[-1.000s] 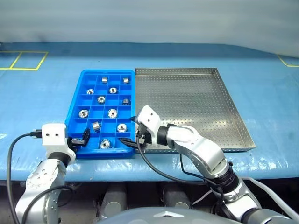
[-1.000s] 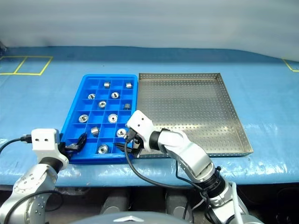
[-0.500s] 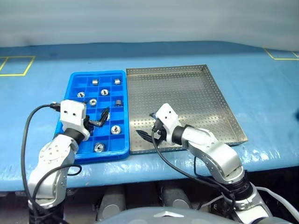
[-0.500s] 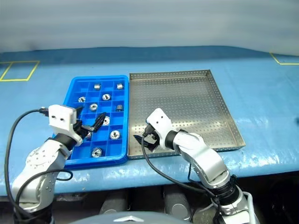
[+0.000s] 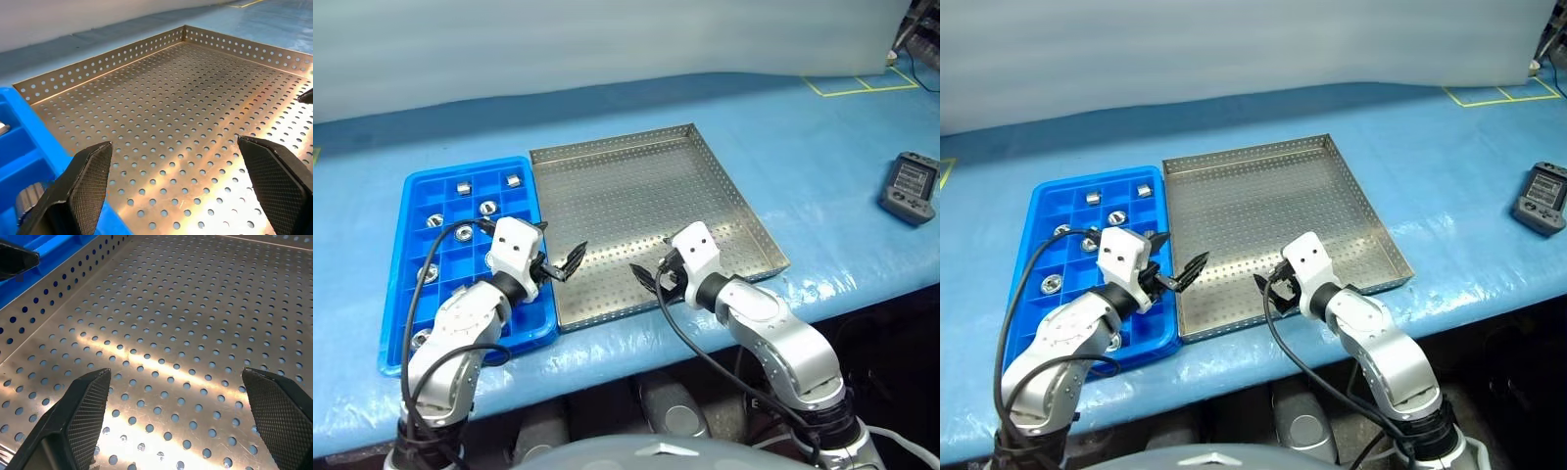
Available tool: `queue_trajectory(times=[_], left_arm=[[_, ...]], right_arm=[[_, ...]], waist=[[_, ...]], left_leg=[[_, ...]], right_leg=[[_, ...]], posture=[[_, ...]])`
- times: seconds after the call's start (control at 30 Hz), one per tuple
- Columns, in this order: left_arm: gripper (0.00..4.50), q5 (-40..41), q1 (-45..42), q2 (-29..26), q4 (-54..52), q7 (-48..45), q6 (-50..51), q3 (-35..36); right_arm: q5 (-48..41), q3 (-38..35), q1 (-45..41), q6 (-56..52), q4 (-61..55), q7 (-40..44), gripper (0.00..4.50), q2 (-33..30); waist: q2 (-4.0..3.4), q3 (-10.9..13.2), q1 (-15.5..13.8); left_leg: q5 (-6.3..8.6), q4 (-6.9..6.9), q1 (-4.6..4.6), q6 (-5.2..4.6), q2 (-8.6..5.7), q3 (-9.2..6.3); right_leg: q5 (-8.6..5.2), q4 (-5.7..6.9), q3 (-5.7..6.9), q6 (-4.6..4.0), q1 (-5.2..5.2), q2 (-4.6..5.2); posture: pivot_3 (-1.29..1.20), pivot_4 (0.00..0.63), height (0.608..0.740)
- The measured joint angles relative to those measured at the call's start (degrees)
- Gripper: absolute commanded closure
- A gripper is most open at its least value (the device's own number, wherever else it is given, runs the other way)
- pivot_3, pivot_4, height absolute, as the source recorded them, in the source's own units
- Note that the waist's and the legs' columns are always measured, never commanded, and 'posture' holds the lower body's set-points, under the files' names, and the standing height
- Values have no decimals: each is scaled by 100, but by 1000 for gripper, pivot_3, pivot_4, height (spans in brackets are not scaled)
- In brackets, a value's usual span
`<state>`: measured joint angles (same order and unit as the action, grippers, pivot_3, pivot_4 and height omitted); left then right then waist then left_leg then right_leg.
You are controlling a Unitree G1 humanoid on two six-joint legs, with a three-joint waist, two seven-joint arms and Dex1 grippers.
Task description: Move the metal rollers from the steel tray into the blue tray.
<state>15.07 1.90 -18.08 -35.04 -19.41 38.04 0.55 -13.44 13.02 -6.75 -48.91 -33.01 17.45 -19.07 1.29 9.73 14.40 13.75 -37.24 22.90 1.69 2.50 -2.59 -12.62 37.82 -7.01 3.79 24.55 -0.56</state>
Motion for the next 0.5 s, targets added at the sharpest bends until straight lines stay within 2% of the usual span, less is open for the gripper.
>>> queue_trajectory(times=[0.5], left_arm=[[51,-48,348,9,-3,326,-93,144]], right_arm=[[5,176,-285,211,312,301,0,-6]], waist=[[0,0,-89]], left_leg=[[0,2,1,0,-1,-2]], right_leg=[[-1,-2,0,-1,0,0]], posture=[[-168,150,740]])
